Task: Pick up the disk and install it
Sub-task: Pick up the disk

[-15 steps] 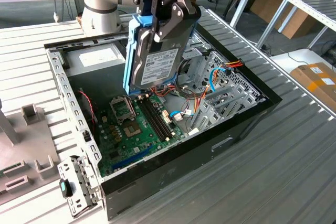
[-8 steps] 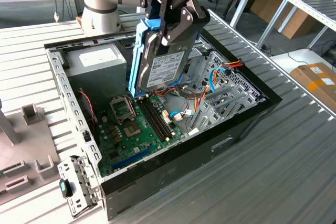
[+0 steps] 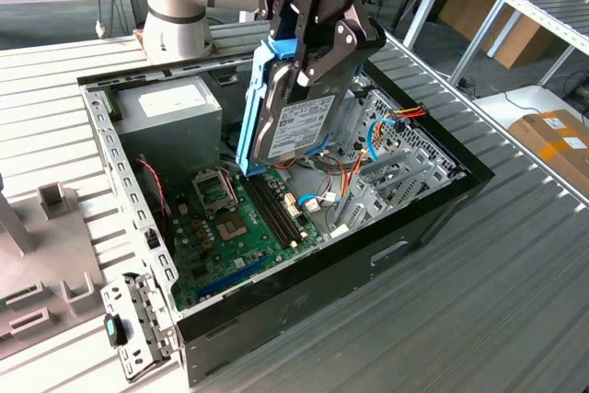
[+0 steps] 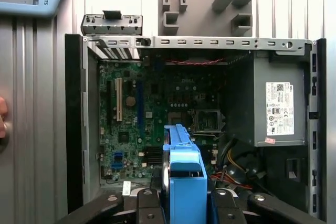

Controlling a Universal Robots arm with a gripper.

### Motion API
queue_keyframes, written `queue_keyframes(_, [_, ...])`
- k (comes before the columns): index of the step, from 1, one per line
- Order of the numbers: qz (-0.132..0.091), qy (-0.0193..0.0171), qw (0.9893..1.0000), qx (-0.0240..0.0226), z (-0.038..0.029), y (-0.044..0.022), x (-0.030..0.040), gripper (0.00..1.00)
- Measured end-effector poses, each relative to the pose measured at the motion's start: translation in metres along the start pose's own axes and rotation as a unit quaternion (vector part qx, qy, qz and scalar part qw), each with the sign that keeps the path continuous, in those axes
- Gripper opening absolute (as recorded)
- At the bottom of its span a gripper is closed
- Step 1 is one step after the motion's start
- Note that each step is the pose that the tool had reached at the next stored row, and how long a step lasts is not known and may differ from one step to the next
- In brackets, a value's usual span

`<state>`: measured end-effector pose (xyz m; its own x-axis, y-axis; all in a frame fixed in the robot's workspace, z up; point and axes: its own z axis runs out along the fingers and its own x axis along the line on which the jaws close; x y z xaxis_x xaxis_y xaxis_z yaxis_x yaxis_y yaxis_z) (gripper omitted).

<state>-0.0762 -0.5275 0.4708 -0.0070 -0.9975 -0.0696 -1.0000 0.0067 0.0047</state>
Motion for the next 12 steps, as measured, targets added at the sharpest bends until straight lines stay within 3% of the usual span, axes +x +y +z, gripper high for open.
queue_keyframes(6, [0.0, 0.0, 1.0, 0.0, 0.0005, -0.0057, 0.0055, 0.37])
queue_keyframes(12, [0.0, -0.0001, 1.0, -0.0001, 0.0014, -0.0165, 0.013, 0.37])
